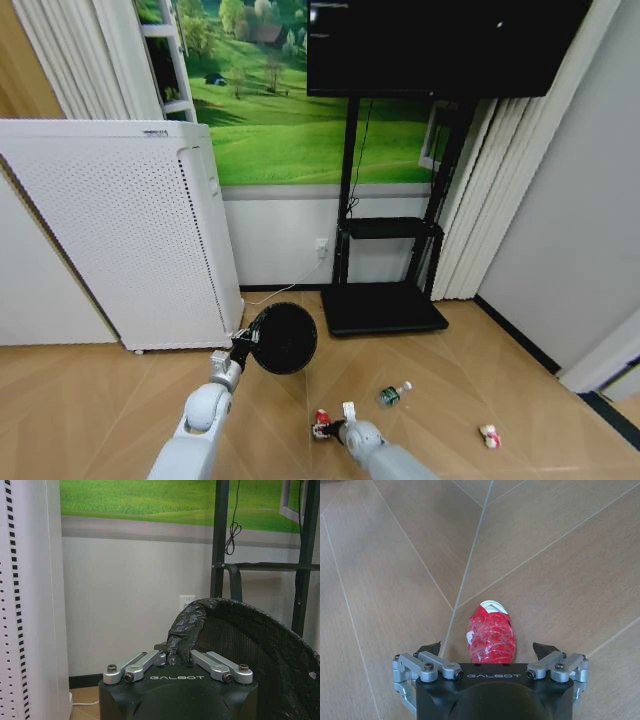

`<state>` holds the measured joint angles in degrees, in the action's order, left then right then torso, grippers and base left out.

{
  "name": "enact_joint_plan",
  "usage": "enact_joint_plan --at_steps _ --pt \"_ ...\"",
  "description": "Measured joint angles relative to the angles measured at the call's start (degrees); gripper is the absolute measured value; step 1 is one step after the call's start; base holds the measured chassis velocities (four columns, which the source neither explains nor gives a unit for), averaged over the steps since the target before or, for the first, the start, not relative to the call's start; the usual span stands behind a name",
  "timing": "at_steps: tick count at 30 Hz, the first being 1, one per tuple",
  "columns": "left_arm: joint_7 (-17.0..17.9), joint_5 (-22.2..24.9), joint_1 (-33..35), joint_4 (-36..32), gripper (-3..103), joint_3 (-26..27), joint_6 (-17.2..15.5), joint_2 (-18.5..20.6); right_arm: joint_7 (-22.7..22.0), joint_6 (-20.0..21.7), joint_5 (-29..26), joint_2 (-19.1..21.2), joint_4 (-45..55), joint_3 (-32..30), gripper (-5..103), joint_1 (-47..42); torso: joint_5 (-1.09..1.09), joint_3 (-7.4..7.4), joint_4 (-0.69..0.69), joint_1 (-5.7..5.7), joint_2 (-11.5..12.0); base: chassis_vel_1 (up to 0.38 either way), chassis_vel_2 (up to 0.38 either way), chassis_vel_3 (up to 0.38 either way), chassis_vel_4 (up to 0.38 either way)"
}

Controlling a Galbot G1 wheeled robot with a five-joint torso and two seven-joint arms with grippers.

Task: Pick up the trash bin and place the garbage on the floor into it.

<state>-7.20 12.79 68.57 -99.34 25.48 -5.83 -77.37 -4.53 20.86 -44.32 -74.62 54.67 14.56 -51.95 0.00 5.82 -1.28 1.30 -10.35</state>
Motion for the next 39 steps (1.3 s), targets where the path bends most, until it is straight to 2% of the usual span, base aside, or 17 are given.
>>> enact_joint_plan --at_steps 5,6,7,9,12,15,16,18,19,21,22,24,27,33,36,37,39 --pt "0.0 0.0 -0.3 0.1 7 -0.2 -0.2 -0.1 0.2 0.0 1.3 0.1 0.0 0.3 101 -0.3 0.0 0.0 0.0 0.0 0.0 0.0 0.0 0.0 0.0" --pt "0.0 0.0 -0.3 0.1 7 -0.3 -0.2 -0.1 0.2 0.0 1.5 0.1 0.0 0.4 97 -0.4 -0.01 0.0 0.0 0.0 0.0 0.0 0.0 0.0 0.0" --pt "0.0 0.0 -0.3 0.1 7 -0.3 -0.2 -0.1 0.2 0.0 1.5 0.1 0.0 0.4 97 -0.4 -0.01 0.0 0.0 0.0 0.0 0.0 0.0 0.0 0.0" --pt "0.0 0.0 -0.5 0.3 7 -0.3 -0.2 -0.1 0.2 -0.3 1.9 0.2 0.1 0.4 87 -0.7 0.02 -0.01 -0.01 0.0 0.0 0.0 0.0 0.0 0.0" --pt "0.0 0.0 -0.5 0.4 7 -0.4 -0.2 -0.1 0.2 -0.4 1.9 0.2 0.1 0.3 82 -0.8 0.01 -0.01 -0.01 0.0 0.0 0.0 0.0 0.0 0.0" --pt "-0.1 0.0 -0.6 0.7 7 -0.4 -0.2 -0.2 0.0 -0.9 2.1 0.2 0.1 0.0 65 -1.1 0.0 -0.01 -0.01 0.0 0.0 0.0 0.0 0.0 0.0" --pt "-0.1 0.0 -0.6 0.7 7 -0.4 -0.2 -0.2 0.0 -0.9 2.1 0.2 0.1 0.0 65 -1.1 0.0 -0.01 -0.01 0.0 0.0 0.0 0.0 0.0 0.0" --pt "-0.2 0.0 -0.5 0.8 7 -0.3 -0.2 -0.2 -0.1 -1.0 2.1 0.3 0.3 0.0 55 -1.2 0.0 -0.01 0.0 0.0 0.0 0.0 0.0 0.0 0.0" --pt "-0.2 0.0 -0.5 0.8 7 -0.3 -0.2 -0.2 -0.1 -1.0 2.1 0.3 0.3 0.0 55 -1.2 0.0 -0.01 0.0 0.0 0.0 0.0 0.0 0.0 0.0" --pt "-0.3 0.2 -0.6 1.0 7 -0.2 -0.2 -0.1 -0.1 -1.1 2.1 0.3 0.4 -0.1 46 -1.3 -0.01 -0.01 0.0 0.0 0.0 0.0 0.0 0.0 0.0" --pt "-0.3 0.2 -0.6 1.0 7 -0.2 -0.2 -0.1 -0.1 -1.1 2.1 0.3 0.4 -0.1 46 -1.3 -0.01 -0.01 0.0 0.0 0.0 0.0 0.0 0.0 0.0" --pt "-0.3 0.4 -0.8 1.1 7 0.0 -0.2 -0.1 -0.1 -1.3 2.2 0.2 0.4 -0.2 39 -1.5 -0.01 -0.01 0.0 0.0 0.0 0.0 0.0 0.0 0.0" --pt "-0.3 0.4 -0.8 1.5 7 0.1 -0.2 -0.3 -0.3 -1.3 2.6 0.2 1.1 -0.8 36 -2.0 -0.03 0.0 0.01 0.0 0.0 0.0 0.0 0.0 0.0" --pt "-0.1 0.1 -0.8 3.1 7 0.6 0.2 -1.0 -0.6 -0.9 2.5 1.1 5.7 -5.0 36 -3.3 -0.01 0.0 0.01 0.0 0.0 0.0 0.0 0.0 0.0" --pt "0.0 -0.1 -1.8 5.4 7 0.9 0.6 -1.3 -0.8 0.1 1.6 4.2 15.5 -13.1 36 -5.7 0.0 0.0 0.01 0.01 0.0 0.0 0.0 0.0 0.0" --pt "0.0 -0.1 -1.8 5.4 7 0.9 0.6 -1.3 -0.8 0.1 1.6 4.2 15.5 -13.1 36 -5.7 0.0 0.0 0.01 0.01 0.0 0.0 0.0 0.0 0.0" --pt "0.0 -0.3 -2.7 7.5 7 1.0 1.0 -1.4 -1.3 1.0 -1.0 7.2 22.4 -19.4 36 -7.6 -0.03 0.0 -0.01 0.01 0.0 0.0 0.0 0.0 0.0"
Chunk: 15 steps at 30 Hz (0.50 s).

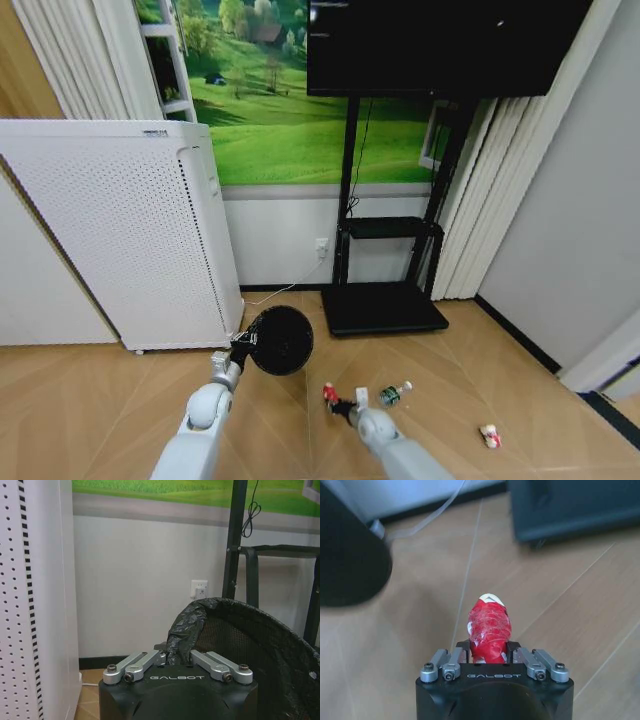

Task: Pick up the trash bin and place the garbage on the floor into it.

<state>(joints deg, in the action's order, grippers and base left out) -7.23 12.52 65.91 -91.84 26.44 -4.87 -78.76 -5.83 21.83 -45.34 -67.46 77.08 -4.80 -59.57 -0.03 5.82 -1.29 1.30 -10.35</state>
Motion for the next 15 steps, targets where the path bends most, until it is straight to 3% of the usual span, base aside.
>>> enact_joint_plan --at_steps 10,15 --pt "0.2 -0.8 -2.5 3.9 7 -2.5 0.6 -0.9 1.1 -1.3 -3.5 7.9 14.0 -15.2 34 -1.3 0.02 0.0 0.0 0.0 0.0 0.0 0.0 0.0 0.0" --pt "0.5 -1.4 -3.6 5.0 7 -5.2 0.6 -1.9 -0.4 -0.5 -6.5 9.9 24.1 -16.9 34 -3.6 0.05 0.0 0.0 0.0 0.0 0.0 0.0 0.0 0.0"
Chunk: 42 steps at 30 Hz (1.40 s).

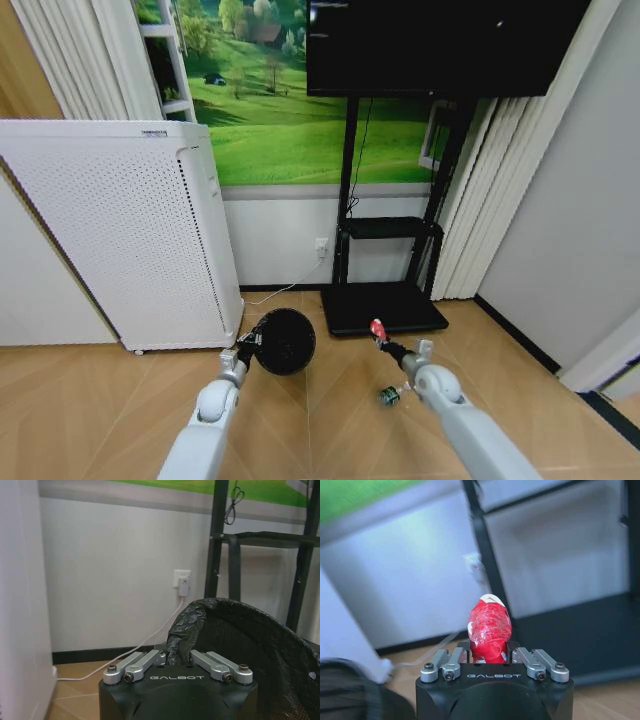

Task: Pick up the trash bin and place the garbage on the floor into it.

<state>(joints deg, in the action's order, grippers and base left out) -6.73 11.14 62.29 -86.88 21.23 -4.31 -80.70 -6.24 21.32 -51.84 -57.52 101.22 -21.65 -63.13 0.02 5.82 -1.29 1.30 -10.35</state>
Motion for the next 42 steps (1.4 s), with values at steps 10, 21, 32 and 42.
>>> enact_joint_plan --at_steps 10,21,32,42 --pt "2.2 -1.6 -5.0 5.0 7 -10.1 0.1 -5.3 -1.8 2.3 4.3 -8.2 6.2 7.5 34 -0.3 -0.03 0.0 0.01 -0.01 0.0 0.0 0.0 0.0 0.0" --pt "2.7 -1.5 -7.4 6.2 7 -12.4 0.1 -6.5 -1.1 3.1 11.6 -9.5 2.2 9.8 44 -0.8 -0.03 0.01 0.0 0.0 0.0 0.0 0.0 0.0 0.0" --pt "2.6 -1.5 -6.9 5.3 7 -12.7 0.1 -6.1 -1.8 2.4 12.2 -9.1 2.1 8.1 76 -1.1 -0.03 0.0 0.01 -0.01 0.0 0.0 0.0 0.0 0.0" --pt "2.6 -1.1 -4.8 2.3 7 -9.9 -0.3 -4.1 -9.3 1.4 14.9 -8.8 9.8 -0.6 100 -4.0 -0.01 0.0 0.0 -0.01 0.0 0.0 0.0 0.0 0.0"
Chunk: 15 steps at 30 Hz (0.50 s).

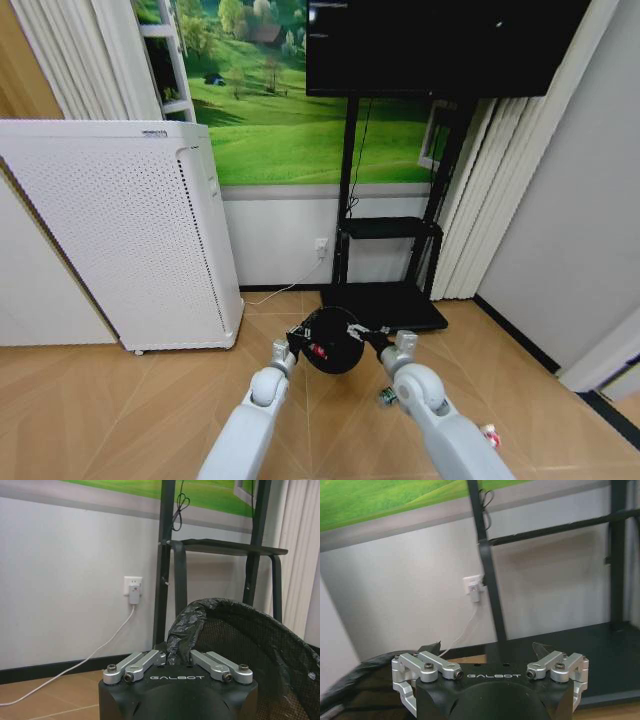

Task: Pick up the trash bin and place the garbage on the floor into it.

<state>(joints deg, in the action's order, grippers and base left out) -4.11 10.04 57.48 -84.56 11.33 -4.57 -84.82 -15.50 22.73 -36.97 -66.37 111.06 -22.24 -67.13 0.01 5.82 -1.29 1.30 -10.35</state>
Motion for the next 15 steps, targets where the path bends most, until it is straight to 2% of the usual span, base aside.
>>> enact_joint_plan --at_steps 3,4,6,15 --pt "0.0 0.1 0.8 -0.8 7 0.9 -0.1 0.4 0.4 -0.1 0.9 0.1 -0.3 -0.7 100 -0.4 0.0 0.0 -0.02 0.0 0.0 0.0 0.0 0.0 0.0" --pt "0.0 0.3 1.2 -1.3 7 1.4 -0.3 0.7 1.5 -0.3 1.4 0.3 -1.1 -1.0 100 -0.5 0.0 0.0 0.03 0.0 0.0 0.0 0.0 0.0 0.0" --pt "0.0 0.6 1.4 -1.7 7 1.7 -0.5 1.5 3.3 -0.7 2.0 0.5 -2.6 -1.5 100 -1.0 -0.01 0.0 0.02 0.0 0.0 0.0 0.0 0.0 0.0" --pt "0.5 1.8 1.0 -2.7 7 1.0 -1.6 2.1 4.4 -1.3 2.5 0.1 -4.6 -1.5 100 0.0 -0.01 0.0 0.02 0.0 0.0 -0.032 -0.027 0.02 0.034"
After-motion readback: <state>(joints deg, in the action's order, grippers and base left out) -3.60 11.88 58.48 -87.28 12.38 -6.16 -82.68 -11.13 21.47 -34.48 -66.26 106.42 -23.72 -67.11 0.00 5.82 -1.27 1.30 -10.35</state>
